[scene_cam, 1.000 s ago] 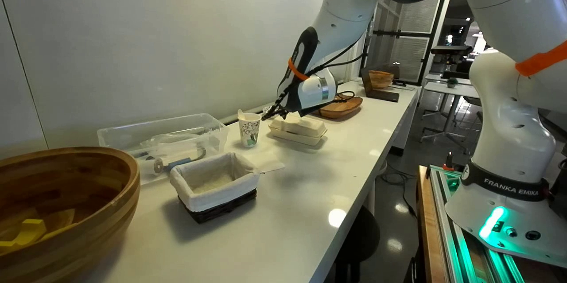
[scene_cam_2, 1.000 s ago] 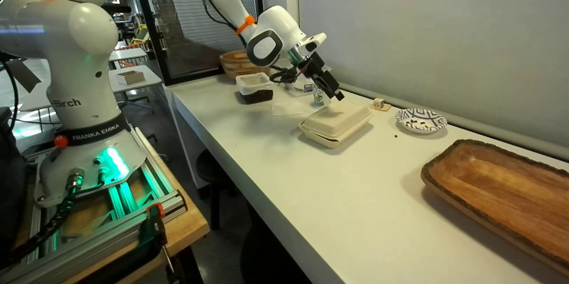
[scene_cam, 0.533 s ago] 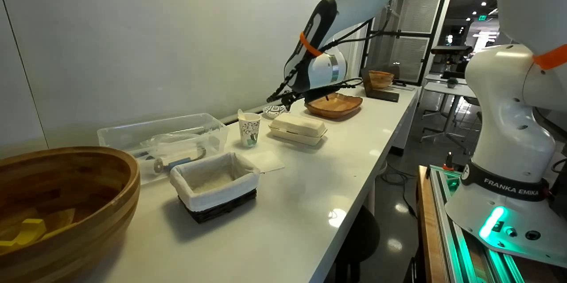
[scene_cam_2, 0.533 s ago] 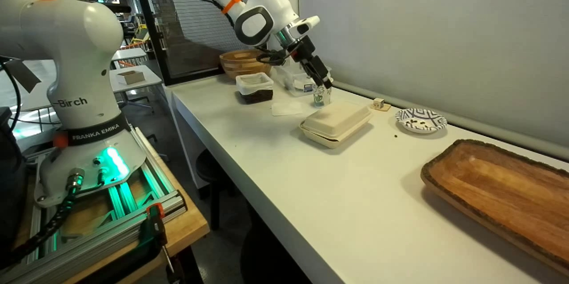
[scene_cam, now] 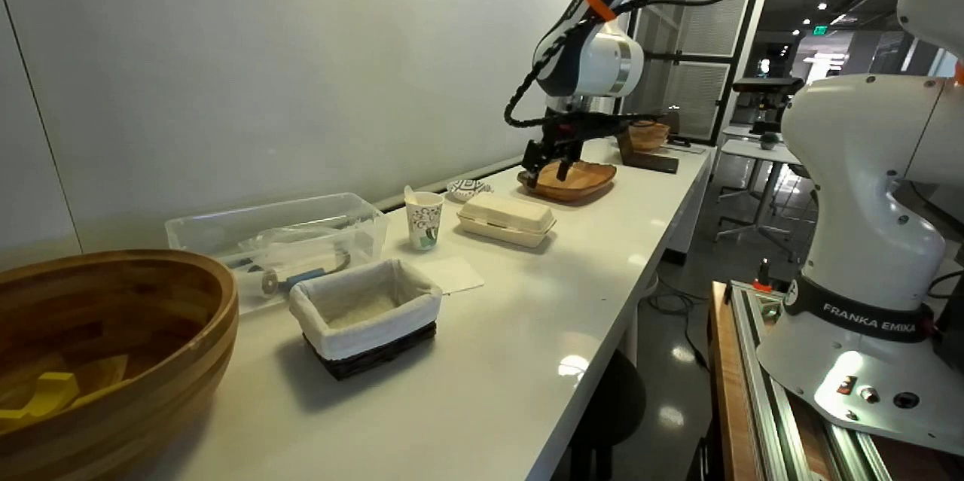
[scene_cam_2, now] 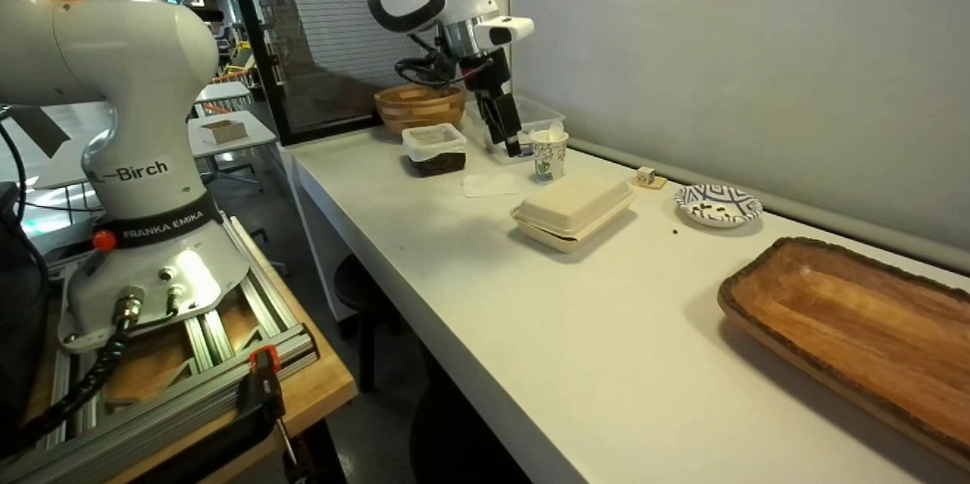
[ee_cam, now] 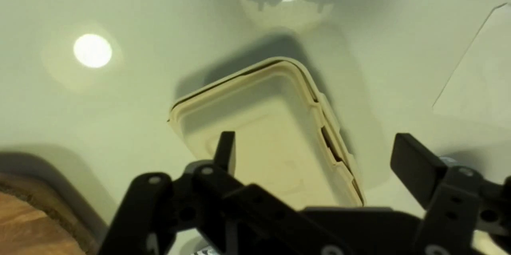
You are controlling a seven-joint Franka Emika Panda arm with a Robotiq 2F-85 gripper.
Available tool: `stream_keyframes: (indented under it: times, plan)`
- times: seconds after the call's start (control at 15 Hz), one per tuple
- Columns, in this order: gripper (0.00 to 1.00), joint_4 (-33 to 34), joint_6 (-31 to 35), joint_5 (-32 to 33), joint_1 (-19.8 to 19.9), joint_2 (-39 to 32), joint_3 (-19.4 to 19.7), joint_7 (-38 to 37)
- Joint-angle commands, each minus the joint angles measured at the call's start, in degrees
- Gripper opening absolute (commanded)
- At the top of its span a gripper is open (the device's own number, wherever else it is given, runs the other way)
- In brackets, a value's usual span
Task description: Close the take-away food packet
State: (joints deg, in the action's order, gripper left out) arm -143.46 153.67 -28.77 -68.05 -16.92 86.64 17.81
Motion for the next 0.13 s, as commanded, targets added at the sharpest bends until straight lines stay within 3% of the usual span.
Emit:
stream_keyframes:
  times: [0.0, 0.07]
  plan:
    - [1.00, -0.1, -1.1, 0.0, -1.3, 1.7, 2.5, 1.5]
    - [1.00, -0.3, -1.3, 0.1, -1.8, 3.2, 3.7, 2.4]
